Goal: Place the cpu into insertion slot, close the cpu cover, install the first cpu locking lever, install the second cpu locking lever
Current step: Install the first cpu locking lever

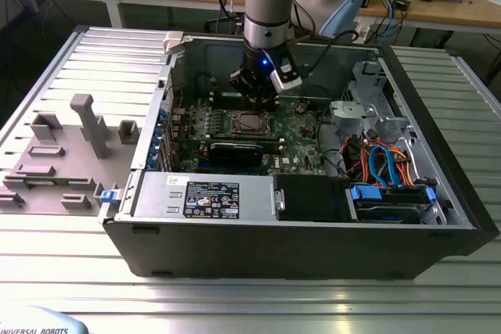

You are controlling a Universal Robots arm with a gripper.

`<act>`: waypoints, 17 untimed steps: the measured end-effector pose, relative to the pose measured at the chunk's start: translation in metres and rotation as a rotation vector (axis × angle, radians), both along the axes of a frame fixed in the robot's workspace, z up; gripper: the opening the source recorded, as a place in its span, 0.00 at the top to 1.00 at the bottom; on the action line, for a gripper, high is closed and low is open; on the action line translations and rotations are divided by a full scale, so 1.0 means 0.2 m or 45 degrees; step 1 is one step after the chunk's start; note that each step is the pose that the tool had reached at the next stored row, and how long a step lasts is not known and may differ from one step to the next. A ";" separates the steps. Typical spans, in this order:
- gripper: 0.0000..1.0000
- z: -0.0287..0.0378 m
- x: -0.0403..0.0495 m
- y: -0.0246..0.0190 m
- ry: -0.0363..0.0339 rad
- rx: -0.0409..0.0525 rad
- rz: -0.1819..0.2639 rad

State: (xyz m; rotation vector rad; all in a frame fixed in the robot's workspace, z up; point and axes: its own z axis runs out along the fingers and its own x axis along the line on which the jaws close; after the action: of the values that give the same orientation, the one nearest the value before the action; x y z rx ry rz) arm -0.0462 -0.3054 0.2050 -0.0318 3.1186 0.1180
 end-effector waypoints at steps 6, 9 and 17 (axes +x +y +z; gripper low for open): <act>0.89 0.008 0.000 0.000 -0.0001 0.000 0.000; 0.89 0.005 0.000 0.000 0.0005 -0.005 0.000; 0.89 -0.021 0.000 0.000 0.0014 -0.026 0.000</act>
State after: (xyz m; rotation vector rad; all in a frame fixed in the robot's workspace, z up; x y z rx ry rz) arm -0.0462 -0.3055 0.2007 -0.0320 3.1210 0.0862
